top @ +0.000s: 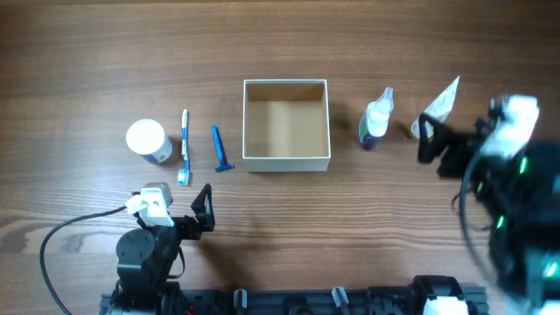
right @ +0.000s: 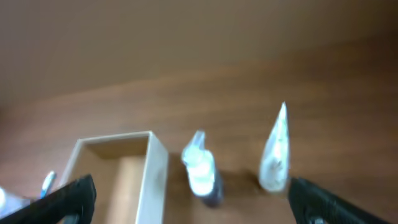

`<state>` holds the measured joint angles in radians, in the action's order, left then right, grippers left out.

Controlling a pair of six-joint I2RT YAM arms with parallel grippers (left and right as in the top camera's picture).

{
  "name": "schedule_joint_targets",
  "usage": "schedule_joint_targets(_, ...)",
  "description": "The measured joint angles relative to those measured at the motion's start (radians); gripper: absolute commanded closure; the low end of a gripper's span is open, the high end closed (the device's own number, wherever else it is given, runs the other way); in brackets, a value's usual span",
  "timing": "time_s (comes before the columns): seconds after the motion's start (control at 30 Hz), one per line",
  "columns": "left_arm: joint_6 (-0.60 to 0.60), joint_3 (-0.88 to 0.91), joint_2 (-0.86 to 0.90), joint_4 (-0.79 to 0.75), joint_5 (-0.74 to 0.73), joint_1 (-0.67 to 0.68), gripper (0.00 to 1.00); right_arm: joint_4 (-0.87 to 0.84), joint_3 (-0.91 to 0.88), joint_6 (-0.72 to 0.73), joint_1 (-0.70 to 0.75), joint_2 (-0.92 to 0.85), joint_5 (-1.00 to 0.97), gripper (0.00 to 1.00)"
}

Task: Pack container
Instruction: 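Move the right gripper toward the blue soap pump bottle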

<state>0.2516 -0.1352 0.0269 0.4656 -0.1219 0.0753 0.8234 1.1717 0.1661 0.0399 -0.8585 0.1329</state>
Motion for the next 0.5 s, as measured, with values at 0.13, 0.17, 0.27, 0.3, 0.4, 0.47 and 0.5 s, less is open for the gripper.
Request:
schedule_joint_targets(0.13, 0.000, 0.000, 0.000, 0.000, 0.000, 0.000, 0.00, 0.146, 0.177, -0.027, 0.000, -0.207, 0.045, 0.00)
schedule_joint_targets(0.17, 0.000, 0.000, 0.000, 0.000, 0.000, 0.000, 0.00, 0.160, 0.196, -0.054, 0.000, -0.249, 0.093, 0.00)
schedule_joint_targets(0.27, 0.000, 0.000, 0.000, 0.000, 0.000, 0.000, 0.00, 0.165, 0.208, -0.104, -0.002, -0.341, 0.214, 0.00)
schedule_joint_targets(0.3, 0.000, 0.000, 0.000, 0.001, 0.000, 0.000, 0.00, 0.167, 0.208, -0.106, -0.006, -0.361, 0.228, 0.00)
schedule_joint_targets(0.4, 0.000, 0.000, 0.000, 0.000, 0.000, 0.000, 0.00, 0.167, 0.208, -0.084, -0.040, -0.409, 0.199, 0.00)
schedule_joint_targets(0.47, 0.000, 0.000, 0.000, 0.000, 0.000, 0.000, 0.00, 0.167, 0.208, -0.051, -0.084, -0.426, 0.135, 0.00)
schedule_joint_targets(0.5, 0.000, 0.000, 0.000, 0.000, 0.000, 0.000, 0.00, 0.167, 0.208, -0.035, -0.104, -0.433, 0.106, 0.00)
